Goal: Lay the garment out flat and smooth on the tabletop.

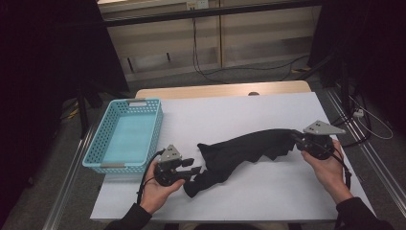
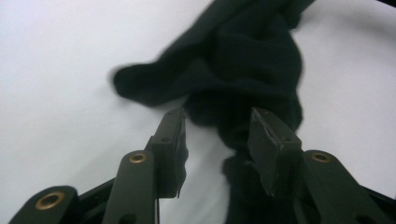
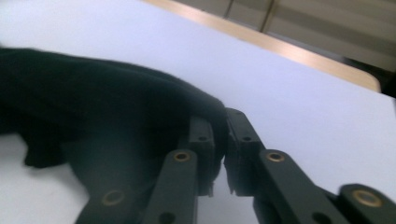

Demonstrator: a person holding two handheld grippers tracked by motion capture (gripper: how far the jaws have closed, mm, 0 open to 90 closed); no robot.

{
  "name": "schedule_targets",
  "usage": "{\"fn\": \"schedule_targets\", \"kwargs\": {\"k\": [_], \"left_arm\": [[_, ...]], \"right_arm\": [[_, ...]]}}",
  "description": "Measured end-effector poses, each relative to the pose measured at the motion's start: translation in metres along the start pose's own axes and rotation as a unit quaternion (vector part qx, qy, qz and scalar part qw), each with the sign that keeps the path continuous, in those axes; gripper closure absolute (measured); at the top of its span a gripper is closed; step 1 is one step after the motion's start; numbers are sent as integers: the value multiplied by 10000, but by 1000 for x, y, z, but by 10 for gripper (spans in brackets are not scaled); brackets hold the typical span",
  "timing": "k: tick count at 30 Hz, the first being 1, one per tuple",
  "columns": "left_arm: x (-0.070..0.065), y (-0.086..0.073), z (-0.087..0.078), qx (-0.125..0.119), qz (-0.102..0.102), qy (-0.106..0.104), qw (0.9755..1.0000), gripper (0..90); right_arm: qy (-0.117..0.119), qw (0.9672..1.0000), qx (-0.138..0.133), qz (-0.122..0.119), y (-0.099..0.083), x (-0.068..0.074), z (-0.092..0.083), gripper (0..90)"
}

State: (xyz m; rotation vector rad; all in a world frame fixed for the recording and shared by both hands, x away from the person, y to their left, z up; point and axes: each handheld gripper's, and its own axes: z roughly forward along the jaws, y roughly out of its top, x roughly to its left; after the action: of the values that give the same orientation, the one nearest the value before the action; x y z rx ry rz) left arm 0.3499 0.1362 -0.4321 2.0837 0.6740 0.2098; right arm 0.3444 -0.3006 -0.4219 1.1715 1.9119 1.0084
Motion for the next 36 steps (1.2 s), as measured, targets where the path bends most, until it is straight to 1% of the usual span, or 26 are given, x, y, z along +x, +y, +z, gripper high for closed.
{"fn": "schedule_targets", "kwargs": {"k": [2,5,6,8,9,10,11,12,13,14,15,16,17,18,19,20,22,23,24,26,27,28,29,30,35,36], "left_arm": [[-6,0,5,90,79,-75,9999,530],[-10,0,4,103,125,-98,9998,529],[-10,0,4,110,119,-120,9998,527],[-11,-1,3,74,70,-213,9997,523],[-13,-1,3,90,95,-238,9996,522],[-15,-2,5,168,183,-248,9994,522],[-15,-2,5,168,183,-248,9994,523],[-17,-3,8,240,229,-318,9989,530],[-17,-3,8,240,229,-318,9989,541],[-17,-4,10,339,276,-319,9985,553],[-17,-5,13,408,272,-340,9982,582],[-16,-8,17,642,254,-400,9968,622],[-16,-8,17,642,254,-400,9968,654],[-13,-13,21,776,191,-469,9957,708],[-13,-13,21,776,191,-469,9957,762],[-11,-15,23,839,154,-506,9951,762],[-12,-14,23,860,157,-555,9946,831],[-12,-14,23,860,157,-555,9946,835],[-13,-15,24,888,154,-567,9943,839],[-13,-14,24,879,154,-555,9945,839],[-13,-14,24,879,154,-555,9945,839],[-12,-14,24,880,168,-572,9943,839],[-12,-14,24,880,168,-572,9943,839],[-12,-15,25,864,130,-571,9945,839],[-11,-15,25,875,121,-552,9946,839],[-12,-15,25,874,111,-551,9946,839]], "right_arm": [[135,9999,-27,-86,2,9,1,721],[153,9998,-89,-123,6,15,1,626],[266,9993,-184,-163,11,21,0,597],[328,9990,-238,-170,13,25,-1,579],[393,9986,-278,-220,15,31,-1,569],[571,9972,-332,-364,20,45,0,566],[571,9972,-332,-364,20,45,0,566],[782,9950,-350,-510,24,62,3,563],[782,9950,-350,-510,24,62,3,563],[994,9925,-317,-636,28,78,8,561],[1133,9907,-305,-696,29,85,11,561],[1217,9892,-272,-775,31,93,15,561],[1217,9892,-272,-775,31,93,15,561],[1406,9861,-234,-858,34,108,20,557],[1406,9861,-234,-858,34,108,20,557],[1488,9848,-230,-870,35,113,22,556],[1805,9784,-219,-985,41,133,30,539],[1805,9784,-219,-985,41,133,30,539],[2001,9738,-185,-1061,47,146,37,499],[2142,9707,-126,-1084,53,160,48,410],[2142,9707,-126,-1084,53,160,48,410],[2210,9682,27,-1170,56,172,59,393],[2210,9682,27,-1170,56,172,59,393],[2290,9667,8,-1143,59,181,67,376],[2310,9652,76,-1222,63,193,77,343],[2410,9625,241,-1219,60,197,85,339]]}}
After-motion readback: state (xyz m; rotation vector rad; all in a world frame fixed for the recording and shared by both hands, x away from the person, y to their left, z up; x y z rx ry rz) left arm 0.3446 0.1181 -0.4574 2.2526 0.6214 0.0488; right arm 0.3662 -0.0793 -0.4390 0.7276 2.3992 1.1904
